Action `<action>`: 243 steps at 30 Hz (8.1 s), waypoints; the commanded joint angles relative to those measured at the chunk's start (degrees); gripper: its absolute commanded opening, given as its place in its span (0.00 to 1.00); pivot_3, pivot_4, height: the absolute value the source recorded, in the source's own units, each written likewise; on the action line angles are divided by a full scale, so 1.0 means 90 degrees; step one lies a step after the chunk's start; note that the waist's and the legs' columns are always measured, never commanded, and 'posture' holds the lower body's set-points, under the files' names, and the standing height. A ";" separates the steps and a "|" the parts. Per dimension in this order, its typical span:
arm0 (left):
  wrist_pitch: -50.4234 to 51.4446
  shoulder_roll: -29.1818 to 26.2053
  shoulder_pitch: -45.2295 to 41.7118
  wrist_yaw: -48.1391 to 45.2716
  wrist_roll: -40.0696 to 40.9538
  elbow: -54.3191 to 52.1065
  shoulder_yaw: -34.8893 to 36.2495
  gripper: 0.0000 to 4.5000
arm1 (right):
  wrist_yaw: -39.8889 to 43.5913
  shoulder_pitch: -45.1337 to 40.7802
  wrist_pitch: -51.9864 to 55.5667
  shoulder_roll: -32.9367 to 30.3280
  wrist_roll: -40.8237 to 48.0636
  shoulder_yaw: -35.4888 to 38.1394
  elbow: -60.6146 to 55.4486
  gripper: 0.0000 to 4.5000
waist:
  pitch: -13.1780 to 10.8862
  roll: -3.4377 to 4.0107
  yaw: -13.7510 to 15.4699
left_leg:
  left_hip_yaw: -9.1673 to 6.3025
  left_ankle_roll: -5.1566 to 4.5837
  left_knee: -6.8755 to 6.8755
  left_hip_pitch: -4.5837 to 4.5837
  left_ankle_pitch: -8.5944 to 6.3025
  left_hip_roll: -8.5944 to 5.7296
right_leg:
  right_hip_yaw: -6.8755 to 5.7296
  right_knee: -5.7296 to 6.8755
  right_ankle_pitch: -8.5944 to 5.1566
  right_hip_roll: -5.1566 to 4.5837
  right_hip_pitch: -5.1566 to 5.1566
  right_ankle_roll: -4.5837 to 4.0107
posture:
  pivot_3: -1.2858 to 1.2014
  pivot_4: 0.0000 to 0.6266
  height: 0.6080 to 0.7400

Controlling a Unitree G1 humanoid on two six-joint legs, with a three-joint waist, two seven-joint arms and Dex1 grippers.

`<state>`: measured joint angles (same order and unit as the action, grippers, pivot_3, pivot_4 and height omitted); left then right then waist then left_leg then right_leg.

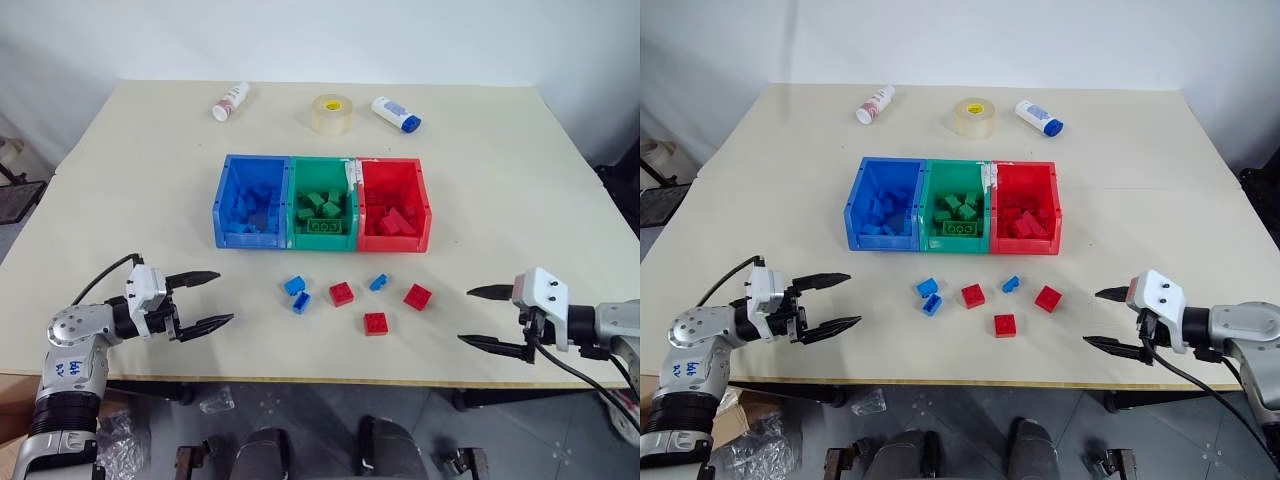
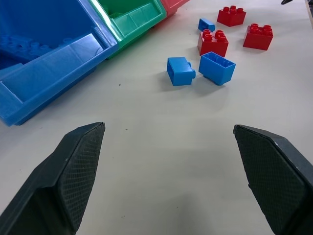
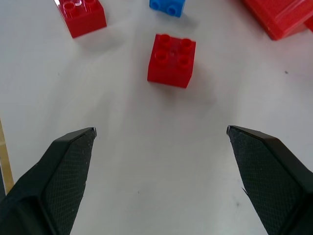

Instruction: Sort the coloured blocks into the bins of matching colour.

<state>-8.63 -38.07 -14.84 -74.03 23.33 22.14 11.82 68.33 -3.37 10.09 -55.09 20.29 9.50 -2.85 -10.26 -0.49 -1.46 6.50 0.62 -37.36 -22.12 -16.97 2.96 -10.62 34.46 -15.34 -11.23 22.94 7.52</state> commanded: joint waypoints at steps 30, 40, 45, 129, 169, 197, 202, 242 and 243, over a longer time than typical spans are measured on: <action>0.0326 0.0309 0.0236 -0.0087 0.0238 -0.0752 -0.0130 1.00 | -0.0712 -0.0958 0.1345 0.0632 -0.0253 -0.0838 -0.0385 1.00 | 0.0000 0.0000 0.0148 | 0.0004 -0.0005 -0.0045 -0.0007 -0.0020 0.0008 | 0.0010 0.0020 0.0002 0.0004 0.0001 -0.0001 | 0.52 0.24 1.00; 0.0263 0.0361 0.0558 0.0031 0.0334 -0.1052 0.0006 1.00 | -0.0985 -0.1595 0.1143 0.1300 -0.0734 -0.1500 0.0505 0.72 | 0.0002 -0.0001 0.0112 | 0.0008 -0.0013 -0.0073 -0.0014 -0.0032 0.0012 | 0.0015 0.0030 0.0006 0.0006 0.0001 0.0007 | 0.52 0.24 1.00; 0.0263 0.0334 0.0559 0.0076 0.0352 -0.1038 0.0047 1.00 | -0.1056 -0.1705 0.1168 0.1261 -0.0624 -0.1301 0.0364 0.35 | 0.0002 -0.0001 0.0115 | 0.0009 -0.0012 -0.0074 -0.0014 -0.0032 0.0012 | 0.0016 0.0030 0.0006 0.0006 0.0001 0.0007 | 0.52 0.24 1.00; 0.0023 0.0584 0.0025 0.0123 0.0294 -0.0596 -0.0182 1.00 | -0.2061 -0.5235 0.0128 0.2786 -0.1395 -0.1570 0.2814 1.00 | 0.0001 -0.0002 -0.0046 | 0.0067 -0.0013 -0.0074 -0.0034 -0.0039 0.0025 | 0.0072 0.0053 0.0011 0.0025 0.0068 0.0008 | 0.52 0.24 1.00; 0.0160 0.0717 0.0252 0.0168 0.0399 -0.1040 -0.0175 1.00 | -0.0220 -0.3456 0.0299 0.2015 -0.1354 -0.2568 0.1715 1.00 | 0.0002 -0.0002 -0.0022 | 0.0081 0.0007 -0.0096 -0.0027 -0.0054 0.0073 | 0.0086 0.0038 0.0019 0.0074 0.0063 -0.0009 | 0.52 0.24 1.00; 0.0182 0.0661 0.0725 0.0364 0.0493 -0.1410 -0.0021 1.00 | -0.1366 -0.5228 -0.0075 0.3900 -0.1270 -0.2342 0.2227 0.25 | 0.0002 -0.0001 -0.0059 | 0.0094 0.0012 -0.0093 -0.0022 -0.0053 0.0082 | 0.0104 0.0060 0.0015 0.0081 0.0080 -0.0018 | 0.52 0.24 1.00; 0.0180 0.0654 0.0718 0.0381 0.0488 -0.1433 -0.0009 1.00 | -0.2175 -0.6544 -0.1443 0.5269 -0.1622 -0.2336 0.4218 0.25 | 0.0001 0.0001 -0.0119 | 0.0099 0.0013 -0.0093 -0.0022 -0.0053 0.0082 | 0.0109 0.0064 0.0015 0.0082 0.0084 -0.0018 | 0.52 0.24 1.00; -0.0133 0.0638 0.0364 0.0319 0.0398 -0.0756 -0.0062 1.00 | 0.0650 -0.2379 0.0816 0.0952 -0.0445 -0.1456 0.0120 1.00 | 0.0003 -0.0005 -0.0044 | 0.0106 0.0021 -0.0091 -0.0015 -0.0058 0.0086 | 0.0123 0.0057 0.0012 0.0086 0.0084 -0.0023 | 0.52 0.24 1.00; -0.0128 0.0639 0.0343 0.0319 0.0398 -0.0753 -0.0067 1.00 | 0.0569 -0.2411 0.0889 0.0999 -0.0513 -0.1551 0.0048 1.00 | 0.0003 -0.0005 -0.0031 | 0.0106 0.0021 -0.0091 -0.0015 -0.0058 0.0086 | 0.0123 0.0058 0.0012 0.0086 0.0085 -0.0023 | 0.52 0.24 1.00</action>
<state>-9.05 -31.72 -11.47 -70.82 26.55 16.04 10.63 74.35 -24.50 17.50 -46.46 15.24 -4.24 0.11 -10.23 -0.54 -1.74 7.46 0.81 -38.18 -22.26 -17.49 3.74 -9.51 34.97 -15.24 -10.46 23.70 7.31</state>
